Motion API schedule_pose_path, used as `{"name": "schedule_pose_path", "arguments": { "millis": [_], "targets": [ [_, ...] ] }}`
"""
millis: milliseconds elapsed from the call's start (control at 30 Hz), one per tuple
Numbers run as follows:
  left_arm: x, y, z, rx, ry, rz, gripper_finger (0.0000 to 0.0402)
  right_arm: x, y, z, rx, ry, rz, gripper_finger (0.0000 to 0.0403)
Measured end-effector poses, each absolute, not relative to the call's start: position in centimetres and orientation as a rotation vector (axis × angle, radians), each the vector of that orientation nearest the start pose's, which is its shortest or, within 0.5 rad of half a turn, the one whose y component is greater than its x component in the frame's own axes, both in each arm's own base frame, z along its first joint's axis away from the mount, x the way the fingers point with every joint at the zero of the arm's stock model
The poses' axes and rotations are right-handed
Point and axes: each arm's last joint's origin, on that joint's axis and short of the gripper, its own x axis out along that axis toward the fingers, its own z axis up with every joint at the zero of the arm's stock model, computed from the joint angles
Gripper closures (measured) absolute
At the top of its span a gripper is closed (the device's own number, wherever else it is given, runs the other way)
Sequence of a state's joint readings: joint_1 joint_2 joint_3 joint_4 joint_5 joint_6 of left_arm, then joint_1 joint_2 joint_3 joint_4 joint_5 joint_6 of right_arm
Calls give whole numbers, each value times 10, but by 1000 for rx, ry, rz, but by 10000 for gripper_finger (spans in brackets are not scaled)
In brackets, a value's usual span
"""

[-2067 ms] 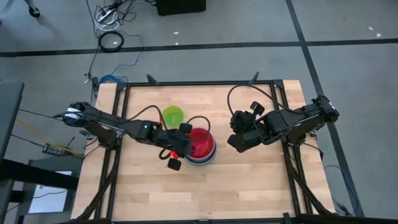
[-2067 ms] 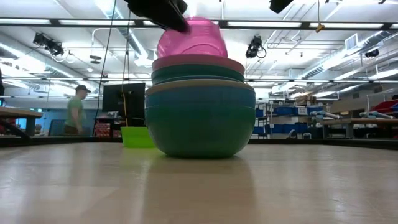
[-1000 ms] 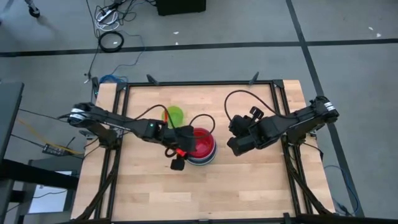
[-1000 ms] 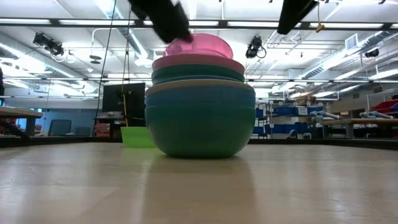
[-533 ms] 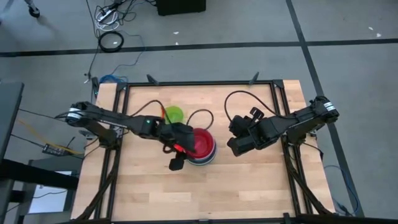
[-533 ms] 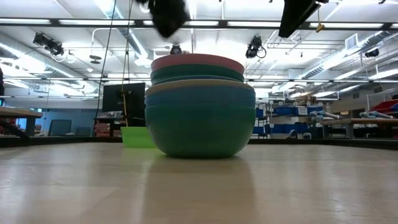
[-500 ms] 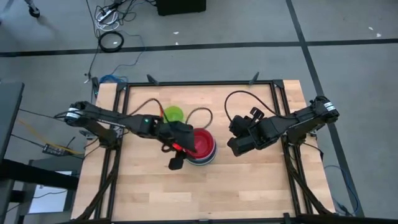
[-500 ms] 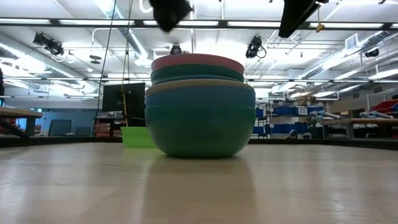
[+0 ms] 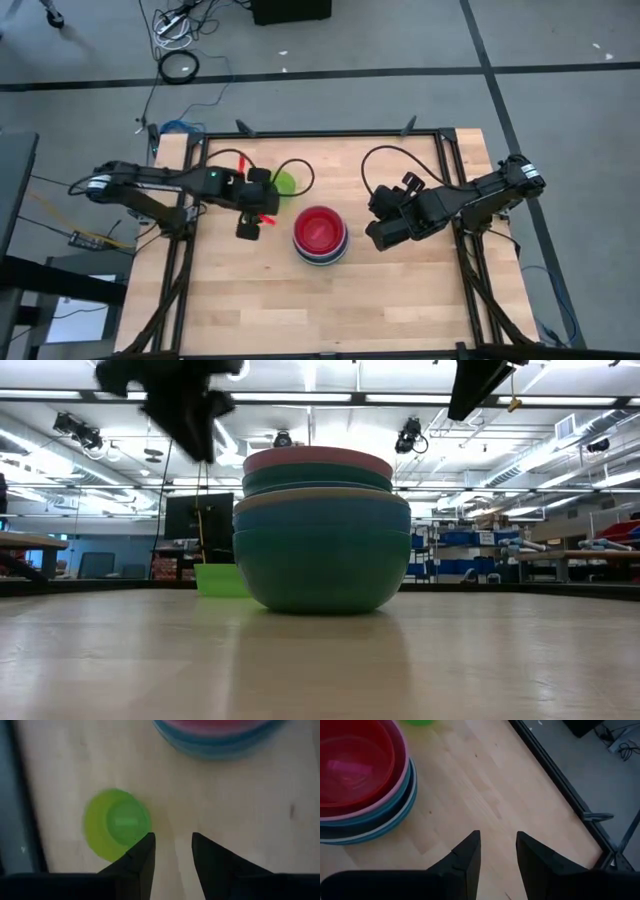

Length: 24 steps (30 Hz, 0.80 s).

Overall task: Nest bowls inside each other
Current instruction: Stack the light green bowl on top of the red bowl

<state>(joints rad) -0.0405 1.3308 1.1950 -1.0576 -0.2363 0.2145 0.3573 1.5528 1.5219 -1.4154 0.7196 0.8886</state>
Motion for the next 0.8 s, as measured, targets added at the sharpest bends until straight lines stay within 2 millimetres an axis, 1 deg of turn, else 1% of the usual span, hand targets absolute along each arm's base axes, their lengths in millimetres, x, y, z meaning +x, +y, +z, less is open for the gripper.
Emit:
{"name": "schedule_pose_path", "arguments": {
  "millis": [100, 167, 233, 367, 533, 800],
  "targets": [
    [240, 11, 273, 422, 1283, -52, 264, 263, 78, 331, 32, 974, -776, 291],
    [241, 18, 261, 434, 1275, -120, 264, 263, 78, 331, 37, 975, -772, 291],
    [240, 25, 253, 411, 1263, -154, 264, 263, 78, 331, 38, 976, -771, 291],
    [238, 38, 236, 428, 1272, -146, 264, 264, 75, 331, 39, 979, -779, 291],
    [235, 50, 217, 445, 1265, -140, 264, 265, 71, 331, 44, 981, -792, 291],
    [234, 65, 199, 446, 1192, -71, 264, 265, 71, 331, 48, 976, -790, 291]
  ]
}}
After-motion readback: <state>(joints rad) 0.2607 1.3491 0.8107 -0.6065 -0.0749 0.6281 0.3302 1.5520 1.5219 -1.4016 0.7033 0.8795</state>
